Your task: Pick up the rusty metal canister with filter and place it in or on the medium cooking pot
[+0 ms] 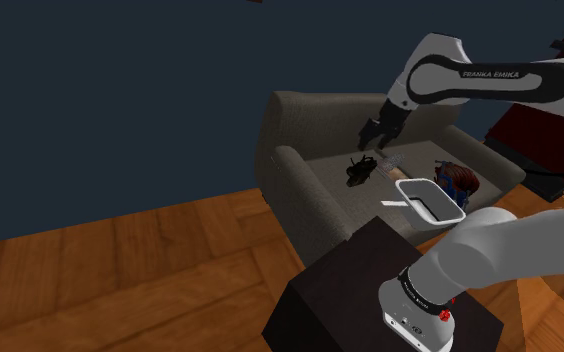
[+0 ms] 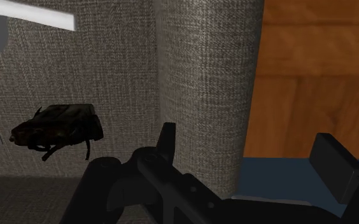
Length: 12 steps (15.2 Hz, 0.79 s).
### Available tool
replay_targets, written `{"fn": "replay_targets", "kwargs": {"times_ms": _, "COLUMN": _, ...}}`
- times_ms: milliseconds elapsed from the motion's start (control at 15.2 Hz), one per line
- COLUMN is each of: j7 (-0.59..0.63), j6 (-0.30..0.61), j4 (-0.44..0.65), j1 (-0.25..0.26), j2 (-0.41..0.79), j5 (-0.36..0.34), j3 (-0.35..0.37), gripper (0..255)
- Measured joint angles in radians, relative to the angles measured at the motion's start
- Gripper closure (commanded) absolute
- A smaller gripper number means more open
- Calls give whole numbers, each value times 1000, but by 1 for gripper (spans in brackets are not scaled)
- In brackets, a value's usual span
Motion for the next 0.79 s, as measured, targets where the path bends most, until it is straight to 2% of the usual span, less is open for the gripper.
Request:
{"fn": "replay_targets", "kwargs": {"times_ms": 396, "j7": -96, "j6": 185, "j4": 20, "j1": -14, "j2": 178, "j5": 9, "j3": -104, "gripper": 0}}
{"fn": "replay_targets", "kwargs": {"times_ms": 792, "j7": -230, "j6": 353, "j4": 89, "j1": -1, "j2": 401, "j5": 105, "j3": -206, "gripper": 0}}
